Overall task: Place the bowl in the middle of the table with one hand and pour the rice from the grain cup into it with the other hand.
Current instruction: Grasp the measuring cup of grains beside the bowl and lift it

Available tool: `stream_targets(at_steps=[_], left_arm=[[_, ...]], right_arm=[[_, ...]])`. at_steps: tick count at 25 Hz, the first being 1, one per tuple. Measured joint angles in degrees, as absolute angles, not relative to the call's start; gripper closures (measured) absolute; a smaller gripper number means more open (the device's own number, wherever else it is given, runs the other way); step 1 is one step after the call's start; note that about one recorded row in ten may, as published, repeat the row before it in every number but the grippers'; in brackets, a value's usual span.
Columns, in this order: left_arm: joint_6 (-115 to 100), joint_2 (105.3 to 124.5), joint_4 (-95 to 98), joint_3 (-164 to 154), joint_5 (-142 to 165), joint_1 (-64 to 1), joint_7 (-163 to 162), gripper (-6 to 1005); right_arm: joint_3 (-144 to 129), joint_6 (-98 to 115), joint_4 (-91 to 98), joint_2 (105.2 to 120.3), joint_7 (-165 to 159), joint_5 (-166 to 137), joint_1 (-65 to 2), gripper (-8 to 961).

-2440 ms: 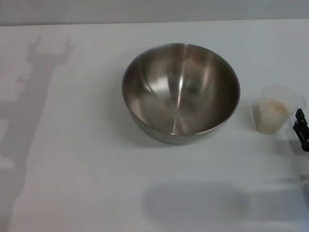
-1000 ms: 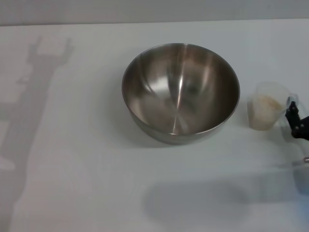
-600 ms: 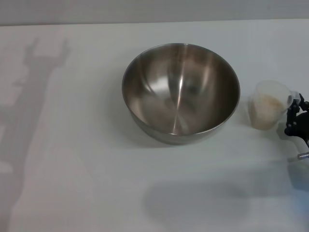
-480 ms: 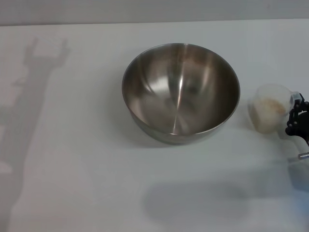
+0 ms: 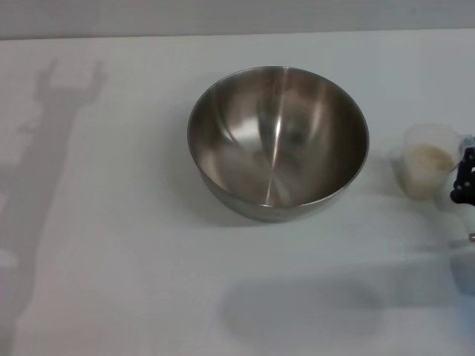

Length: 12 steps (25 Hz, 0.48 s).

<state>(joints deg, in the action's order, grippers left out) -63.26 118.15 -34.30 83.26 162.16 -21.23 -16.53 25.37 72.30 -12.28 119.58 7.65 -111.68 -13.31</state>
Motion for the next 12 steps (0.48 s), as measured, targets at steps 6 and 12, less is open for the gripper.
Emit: stream_targets(at_steps=[6, 12], left_arm=[[-63.2, 118.12, -34.3, 83.0, 162.2, -20.9, -16.5, 128], [-63.2, 118.12, -34.3, 83.0, 162.2, -20.9, -16.6, 128]], right_arm=[[31.0, 82.7, -11.7, 119.39, 8.9, -111.6, -13.2, 943], [33.5, 93.4, -9.6, 119.13, 18.4, -111.9, -18.7, 942]])
